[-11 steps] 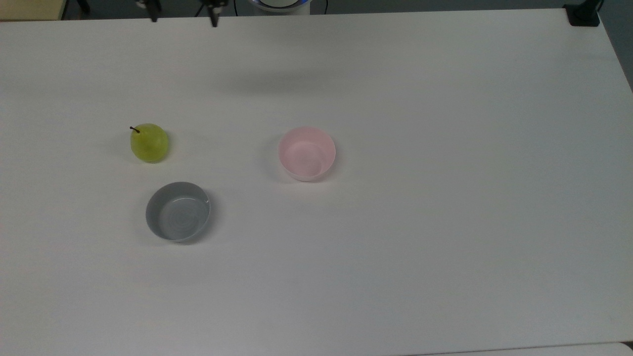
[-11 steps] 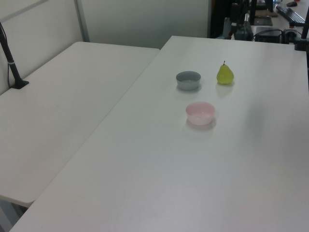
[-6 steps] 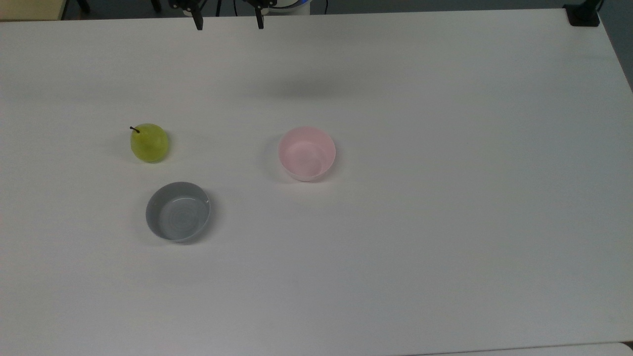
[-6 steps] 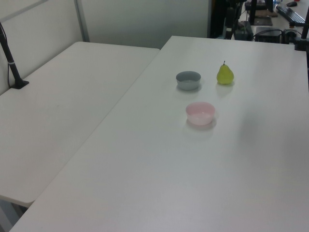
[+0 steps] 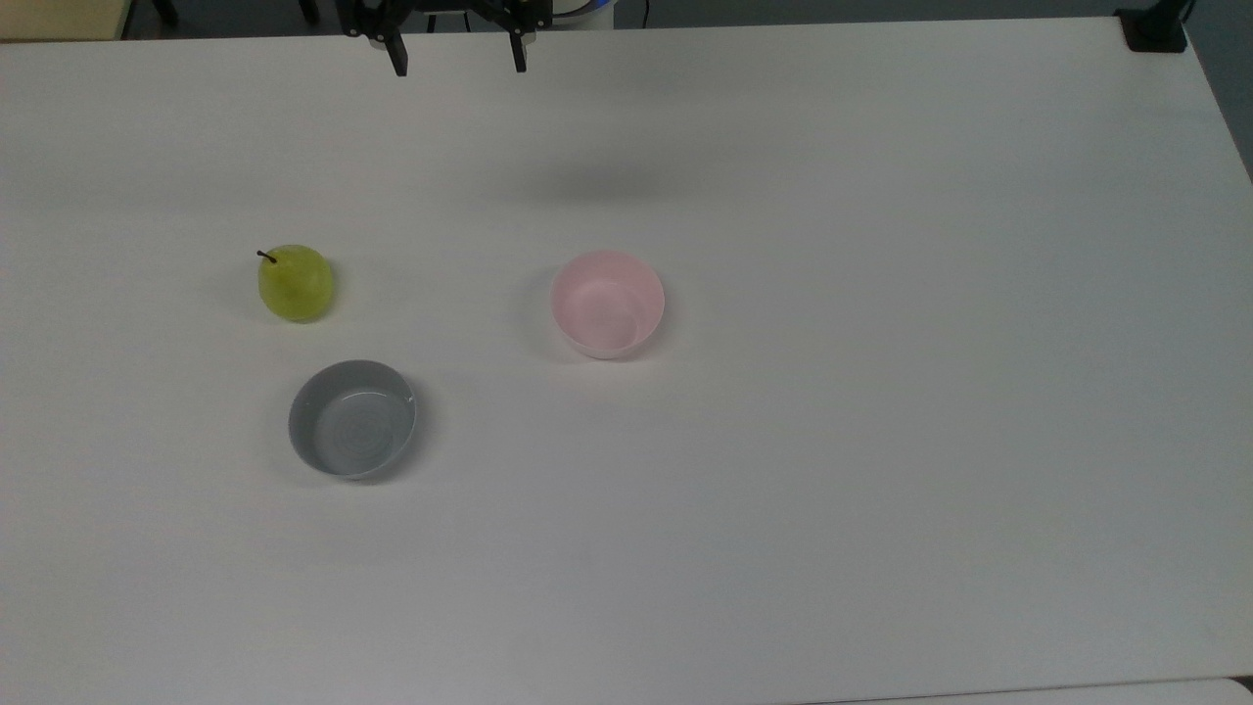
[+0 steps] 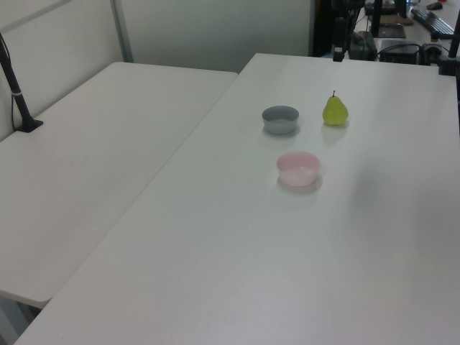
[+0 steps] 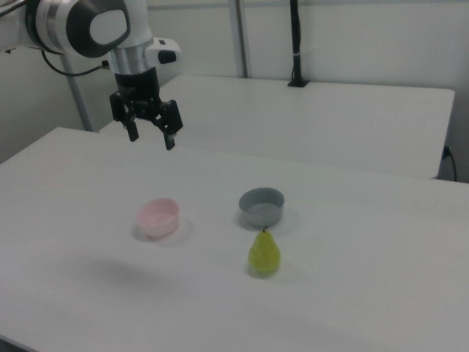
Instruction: Pick up a pear from the bowl
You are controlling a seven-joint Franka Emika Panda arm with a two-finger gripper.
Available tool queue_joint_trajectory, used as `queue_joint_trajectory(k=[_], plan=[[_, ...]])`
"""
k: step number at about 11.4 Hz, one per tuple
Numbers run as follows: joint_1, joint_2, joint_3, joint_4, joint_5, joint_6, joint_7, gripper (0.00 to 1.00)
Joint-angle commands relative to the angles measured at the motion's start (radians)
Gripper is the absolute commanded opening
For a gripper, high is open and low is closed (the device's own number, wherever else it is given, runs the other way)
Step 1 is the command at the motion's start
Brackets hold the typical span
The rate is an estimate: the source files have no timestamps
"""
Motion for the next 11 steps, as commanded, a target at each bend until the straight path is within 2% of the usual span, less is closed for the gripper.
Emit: queue_joint_trajectory(k=[1,11], plan=[[0.018,-0.006,-0.016,-0.006,0.020,0.026,-0.001,1.00],[0.012,-0.018,-0.018,-0.003,0.014,0.021,0.024,1.00]])
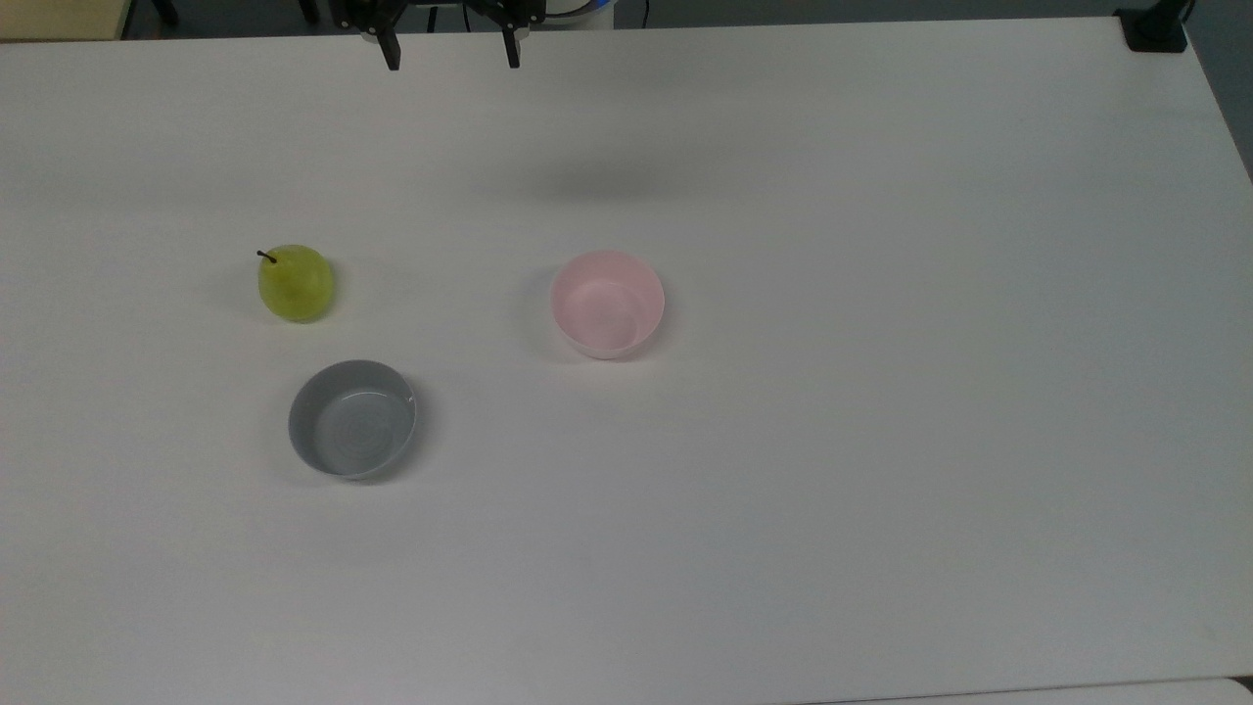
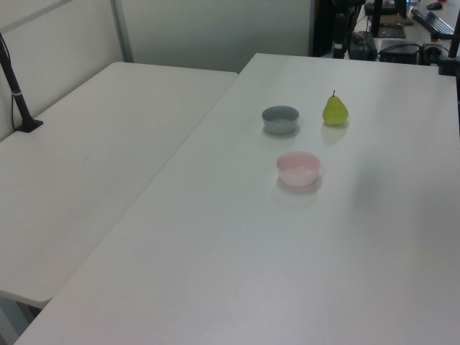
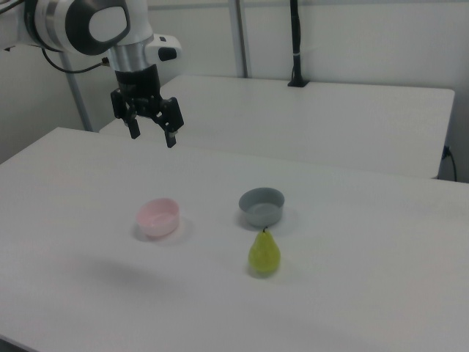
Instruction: Pick up a pear from the bowl
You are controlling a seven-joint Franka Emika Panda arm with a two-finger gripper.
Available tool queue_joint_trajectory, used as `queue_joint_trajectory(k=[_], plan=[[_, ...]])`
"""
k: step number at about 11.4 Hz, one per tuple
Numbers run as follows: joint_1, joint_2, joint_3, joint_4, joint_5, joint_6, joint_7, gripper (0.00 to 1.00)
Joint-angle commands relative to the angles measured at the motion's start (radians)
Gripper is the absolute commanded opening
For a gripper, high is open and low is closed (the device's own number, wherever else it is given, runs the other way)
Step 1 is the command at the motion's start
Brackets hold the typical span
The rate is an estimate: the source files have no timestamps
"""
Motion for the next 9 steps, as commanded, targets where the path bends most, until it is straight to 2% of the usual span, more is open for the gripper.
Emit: queue_joint_trajectory(k=[1,9], plan=[[0.013,-0.013,-0.011,-0.010,0.012,0.019,0.008,1.00],[0.015,-0.013,-0.010,-0.012,0.012,0.021,-0.030,1.00]])
